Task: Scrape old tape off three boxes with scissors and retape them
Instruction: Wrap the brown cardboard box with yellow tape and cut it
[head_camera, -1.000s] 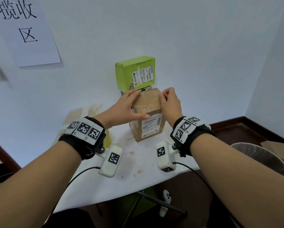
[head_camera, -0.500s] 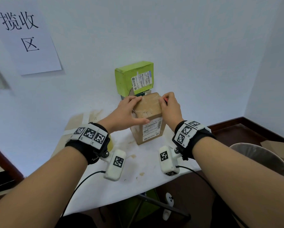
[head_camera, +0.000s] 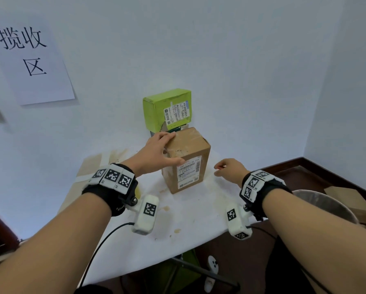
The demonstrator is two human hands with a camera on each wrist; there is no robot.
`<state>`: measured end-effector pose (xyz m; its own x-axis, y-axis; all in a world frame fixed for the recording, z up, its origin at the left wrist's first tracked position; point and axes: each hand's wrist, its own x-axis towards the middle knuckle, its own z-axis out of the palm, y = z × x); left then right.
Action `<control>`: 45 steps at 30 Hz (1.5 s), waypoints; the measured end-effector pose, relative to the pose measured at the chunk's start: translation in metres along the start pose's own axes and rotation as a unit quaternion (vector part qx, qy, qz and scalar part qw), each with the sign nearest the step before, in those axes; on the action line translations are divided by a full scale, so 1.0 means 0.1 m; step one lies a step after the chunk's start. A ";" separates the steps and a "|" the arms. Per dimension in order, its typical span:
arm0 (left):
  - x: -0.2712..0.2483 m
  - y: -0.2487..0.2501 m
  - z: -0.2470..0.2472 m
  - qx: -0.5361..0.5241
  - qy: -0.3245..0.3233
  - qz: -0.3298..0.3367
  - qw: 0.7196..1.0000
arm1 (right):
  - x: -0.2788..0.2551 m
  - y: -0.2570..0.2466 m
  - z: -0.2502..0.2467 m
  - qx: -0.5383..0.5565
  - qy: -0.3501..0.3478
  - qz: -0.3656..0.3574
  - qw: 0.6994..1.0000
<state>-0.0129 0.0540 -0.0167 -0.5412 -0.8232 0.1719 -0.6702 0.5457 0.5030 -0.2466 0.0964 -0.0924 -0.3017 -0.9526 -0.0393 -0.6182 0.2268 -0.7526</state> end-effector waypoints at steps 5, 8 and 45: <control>0.00 -0.03 0.01 -0.020 0.002 -0.009 1.000 | 0.04 0.09 0.11 -0.058 -0.106 0.040 0.992; 0.01 -0.03 0.01 -0.025 0.004 -0.011 1.000 | 0.05 0.10 0.12 -0.052 -0.098 0.052 0.993; -0.63 -0.88 -0.20 0.199 -0.070 -0.158 0.965 | -0.23 -1.12 0.05 0.148 0.179 -0.229 0.946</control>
<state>0.0901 0.0546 -0.0548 -0.3223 -0.9443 -0.0665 -0.9397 0.3107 0.1426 -0.1667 0.0917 -0.0105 -0.3102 -0.7961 0.5196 -0.5298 -0.3090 -0.7898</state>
